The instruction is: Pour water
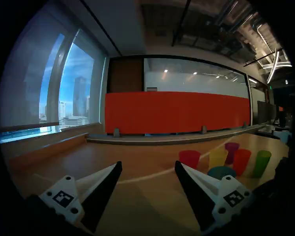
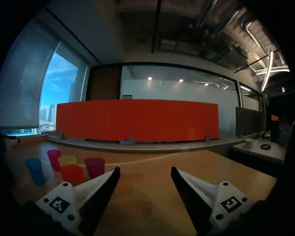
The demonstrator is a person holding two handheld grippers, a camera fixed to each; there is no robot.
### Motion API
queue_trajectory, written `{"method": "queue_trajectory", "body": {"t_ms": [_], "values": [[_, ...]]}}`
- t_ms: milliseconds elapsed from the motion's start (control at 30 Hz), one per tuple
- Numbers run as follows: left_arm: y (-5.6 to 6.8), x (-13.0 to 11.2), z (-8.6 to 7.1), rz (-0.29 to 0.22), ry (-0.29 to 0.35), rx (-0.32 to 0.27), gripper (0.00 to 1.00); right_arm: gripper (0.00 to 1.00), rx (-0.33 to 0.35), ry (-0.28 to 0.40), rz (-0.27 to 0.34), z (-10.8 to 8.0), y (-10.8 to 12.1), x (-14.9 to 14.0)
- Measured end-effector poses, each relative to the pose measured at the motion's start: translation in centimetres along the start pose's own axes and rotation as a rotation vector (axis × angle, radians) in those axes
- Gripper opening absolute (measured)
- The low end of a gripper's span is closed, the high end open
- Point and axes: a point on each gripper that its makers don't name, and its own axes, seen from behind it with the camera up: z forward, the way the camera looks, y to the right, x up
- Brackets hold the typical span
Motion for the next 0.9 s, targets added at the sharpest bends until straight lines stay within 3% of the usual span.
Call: {"method": "queue_trajectory", "body": {"t_ms": [900], "values": [[0.0, -0.06, 0.07, 0.0, 0.0, 0.0, 1.0, 1.0, -0.001, -0.012, 0.008, 0.03, 0.37, -0.41]]}}
